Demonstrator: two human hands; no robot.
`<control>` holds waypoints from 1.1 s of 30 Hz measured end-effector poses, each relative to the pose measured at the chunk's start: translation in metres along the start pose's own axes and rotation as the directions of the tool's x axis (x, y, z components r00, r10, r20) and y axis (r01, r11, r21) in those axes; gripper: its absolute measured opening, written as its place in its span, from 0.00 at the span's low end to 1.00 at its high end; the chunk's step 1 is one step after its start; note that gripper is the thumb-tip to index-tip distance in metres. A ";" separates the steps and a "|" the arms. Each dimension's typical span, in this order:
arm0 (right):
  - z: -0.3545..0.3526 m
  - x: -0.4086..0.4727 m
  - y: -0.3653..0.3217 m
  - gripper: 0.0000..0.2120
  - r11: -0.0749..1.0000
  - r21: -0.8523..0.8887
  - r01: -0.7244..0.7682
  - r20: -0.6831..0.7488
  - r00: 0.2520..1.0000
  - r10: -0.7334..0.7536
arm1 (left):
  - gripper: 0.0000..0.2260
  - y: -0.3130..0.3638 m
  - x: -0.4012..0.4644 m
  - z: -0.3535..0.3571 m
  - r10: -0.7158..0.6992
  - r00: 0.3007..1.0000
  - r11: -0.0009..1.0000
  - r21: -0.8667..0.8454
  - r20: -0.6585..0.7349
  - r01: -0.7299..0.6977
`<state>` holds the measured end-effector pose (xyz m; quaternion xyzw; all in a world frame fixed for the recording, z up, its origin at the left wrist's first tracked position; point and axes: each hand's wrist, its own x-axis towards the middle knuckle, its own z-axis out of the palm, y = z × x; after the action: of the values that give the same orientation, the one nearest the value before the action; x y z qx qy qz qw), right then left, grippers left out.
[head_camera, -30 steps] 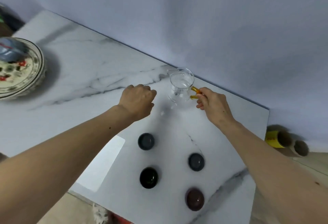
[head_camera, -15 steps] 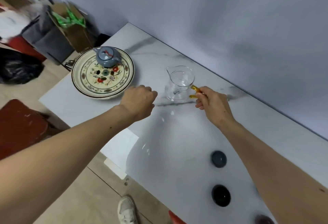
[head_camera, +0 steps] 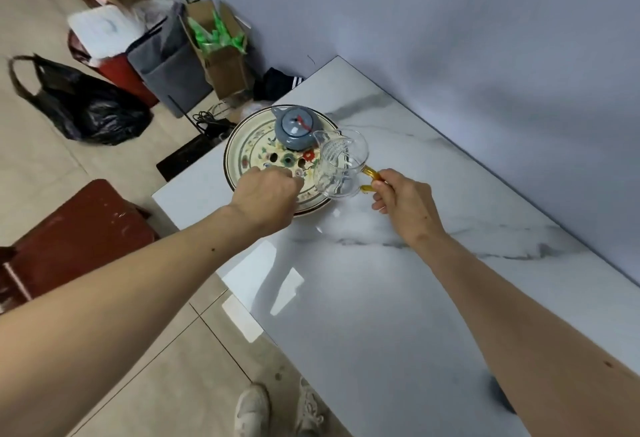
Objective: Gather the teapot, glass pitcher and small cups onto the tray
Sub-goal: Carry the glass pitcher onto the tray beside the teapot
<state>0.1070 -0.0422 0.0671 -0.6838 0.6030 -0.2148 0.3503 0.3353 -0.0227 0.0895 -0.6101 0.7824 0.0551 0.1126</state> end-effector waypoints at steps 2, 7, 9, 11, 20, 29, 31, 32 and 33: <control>0.012 0.013 -0.002 0.07 1.000 -0.021 0.014 0.006 1.000 -0.014 | 0.11 -0.013 0.009 0.006 -0.005 1.000 1.000 -0.002 0.022 0.005; 0.043 0.035 -0.006 0.09 0.998 -0.063 0.013 0.006 1.000 -0.013 | 0.13 -0.044 0.030 0.020 0.025 0.998 1.000 0.001 0.060 -0.025; 0.055 0.039 -0.007 0.09 0.997 -0.072 0.003 -0.002 1.000 -0.003 | 0.13 -0.055 0.036 0.027 0.047 0.997 0.999 -0.002 0.065 -0.047; 0.063 0.041 -0.007 0.09 0.997 -0.078 0.006 -0.020 1.000 -0.008 | 0.12 -0.063 0.040 0.033 0.066 0.995 0.998 -0.014 0.077 -0.065; 0.085 0.049 0.001 0.08 0.997 -0.070 -0.028 -0.095 0.995 0.021 | 0.13 -0.077 0.060 0.053 0.130 0.987 0.991 -0.021 0.096 -0.129; 0.086 0.053 0.007 0.08 0.997 -0.070 -0.023 -0.139 0.990 0.013 | 0.13 -0.082 0.064 0.061 0.156 0.982 0.988 -0.006 0.101 -0.157; 0.084 0.056 0.009 0.09 0.997 -0.070 -0.025 -0.152 0.988 0.014 | 0.13 -0.083 0.064 0.061 0.156 0.983 0.988 -0.010 0.096 -0.155; 0.083 0.058 0.009 0.09 0.997 -0.074 -0.023 -0.159 0.987 0.011 | 0.13 -0.083 0.064 0.060 0.153 0.984 0.988 -0.013 0.095 -0.152; 0.082 0.059 0.010 0.10 0.997 -0.078 -0.021 -0.164 0.987 0.007 | 0.13 -0.083 0.064 0.060 0.150 0.984 0.989 -0.016 0.091 -0.149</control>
<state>0.1692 -0.0822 -0.0022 -0.6731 0.6425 -0.2433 0.2737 0.4074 -0.0906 0.0197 -0.5469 0.8196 0.0949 0.1415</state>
